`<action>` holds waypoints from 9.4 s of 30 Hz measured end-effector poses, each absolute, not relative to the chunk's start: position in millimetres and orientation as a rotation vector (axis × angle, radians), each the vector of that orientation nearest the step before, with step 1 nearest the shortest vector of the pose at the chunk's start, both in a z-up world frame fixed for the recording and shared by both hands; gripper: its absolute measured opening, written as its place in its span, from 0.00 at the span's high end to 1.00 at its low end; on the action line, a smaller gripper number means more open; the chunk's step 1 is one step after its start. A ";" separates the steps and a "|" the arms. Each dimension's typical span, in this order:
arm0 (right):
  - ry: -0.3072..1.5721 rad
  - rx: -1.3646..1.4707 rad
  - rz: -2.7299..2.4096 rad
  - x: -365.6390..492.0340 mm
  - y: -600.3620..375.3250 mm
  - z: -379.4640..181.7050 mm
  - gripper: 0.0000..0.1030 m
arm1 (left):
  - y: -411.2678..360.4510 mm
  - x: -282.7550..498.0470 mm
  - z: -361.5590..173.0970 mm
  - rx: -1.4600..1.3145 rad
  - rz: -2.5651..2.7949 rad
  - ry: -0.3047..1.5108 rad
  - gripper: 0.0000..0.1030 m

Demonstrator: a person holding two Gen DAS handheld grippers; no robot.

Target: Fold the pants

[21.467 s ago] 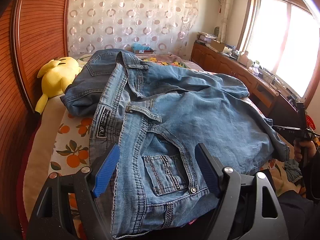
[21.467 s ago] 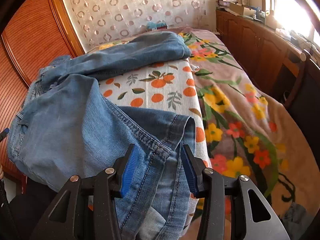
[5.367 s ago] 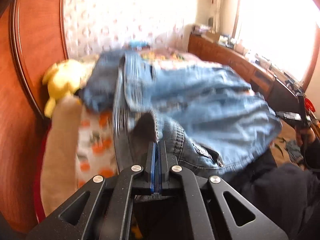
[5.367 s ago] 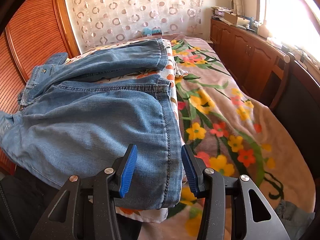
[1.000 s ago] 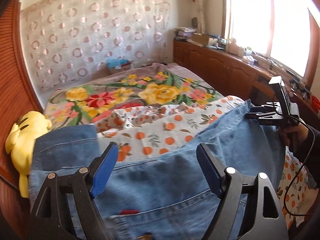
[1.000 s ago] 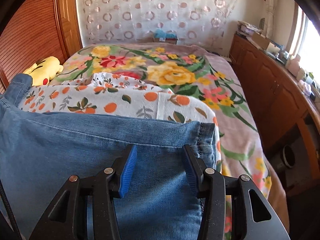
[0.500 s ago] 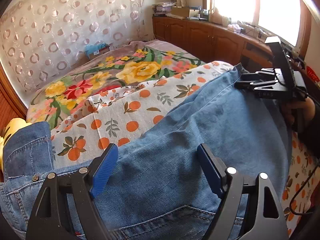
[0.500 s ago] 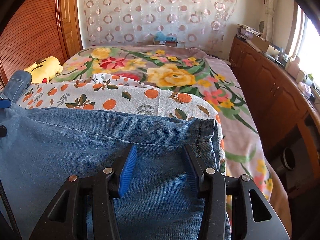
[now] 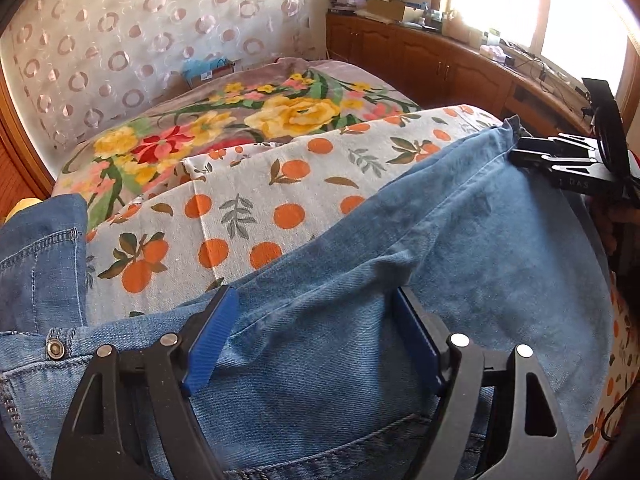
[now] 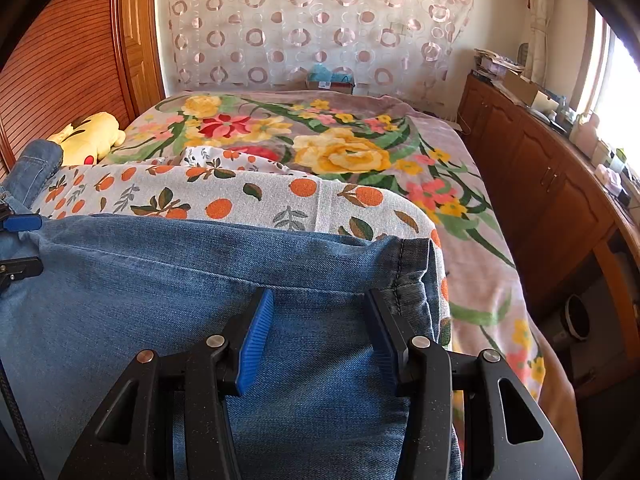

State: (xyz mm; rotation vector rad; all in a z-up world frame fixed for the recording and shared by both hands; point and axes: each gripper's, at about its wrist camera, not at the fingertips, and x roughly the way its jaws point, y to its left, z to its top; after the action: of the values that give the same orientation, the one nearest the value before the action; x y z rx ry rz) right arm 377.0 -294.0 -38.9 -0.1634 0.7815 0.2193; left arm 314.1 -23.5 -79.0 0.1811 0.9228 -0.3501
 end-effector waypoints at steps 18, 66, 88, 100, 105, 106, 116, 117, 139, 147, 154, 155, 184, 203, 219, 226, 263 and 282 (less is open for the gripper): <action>0.726 -0.039 0.070 262.7 -357.4 -16.3 0.52 | -26.9 312.3 -79.9 0.191 -0.339 0.927 0.20; 0.669 0.211 0.224 219.3 -346.4 -6.8 0.94 | -11.4 213.4 -9.5 0.072 -0.358 0.752 0.20; 0.759 0.038 0.635 164.9 -150.3 -39.1 0.92 | 75.7 146.7 -4.4 0.004 -0.195 0.714 0.20; 0.687 0.034 0.526 146.3 -209.9 -26.7 0.83 | 31.6 130.1 -8.1 0.008 -0.262 0.720 0.20; 0.665 0.020 0.380 154.1 -236.6 -41.0 0.77 | -3.1 141.0 -5.3 0.038 -0.327 0.719 0.21; 0.668 0.013 0.364 154.4 -240.9 -44.7 0.77 | -9.9 144.7 -4.9 0.042 -0.342 0.720 0.23; 0.737 0.014 0.283 184.3 -248.4 -63.8 0.77 | -68.9 194.4 -26.4 0.121 -0.449 0.830 0.57; 0.742 0.018 0.287 186.3 -246.3 -64.6 0.77 | -72.8 198.4 -30.6 0.132 -0.447 0.847 0.57; 0.709 0.096 0.277 172.0 -271.1 -72.0 0.77 | -55.6 161.8 -2.8 0.058 -0.461 0.706 0.99; 0.714 0.096 0.276 172.9 -269.9 -72.7 0.77 | -33.6 139.4 23.0 0.058 -0.446 0.678 0.97; 0.719 0.091 0.275 174.2 -269.3 -72.1 0.77 | -49.4 154.9 -7.2 0.079 -0.451 0.767 0.64; 0.719 0.090 0.276 174.2 -269.4 -71.9 0.77 | -51.4 156.9 -11.2 0.080 -0.455 0.774 0.57; 0.704 0.093 0.280 172.4 -273.4 -72.7 0.77 | -51.8 132.7 15.5 0.027 -0.477 0.615 0.80; 0.698 0.079 0.355 175.5 -269.4 -61.3 0.77 | 1.3 96.6 -22.8 -0.005 -0.391 0.712 0.80; 0.709 0.012 0.553 192.3 -223.2 -39.1 0.94 | 0.6 90.7 -27.9 -0.016 -0.411 0.725 0.79; 0.671 0.046 0.573 158.3 -249.2 -29.9 1.00 | -3.2 88.5 -25.7 -0.026 -0.428 0.719 0.79; 0.809 0.132 0.456 172.6 -229.9 -48.9 0.98 | -33.1 64.5 -37.8 0.003 -0.538 0.749 0.79; 0.747 0.094 0.419 156.4 -239.2 -45.7 0.73 | -13.5 156.7 -15.4 0.000 -0.435 0.741 0.55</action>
State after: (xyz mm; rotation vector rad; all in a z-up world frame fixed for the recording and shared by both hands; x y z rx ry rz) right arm 156.4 -239.2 -45.7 0.0943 0.7473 0.4193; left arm 156.7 -13.5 -15.4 -0.0002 0.7410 -0.4353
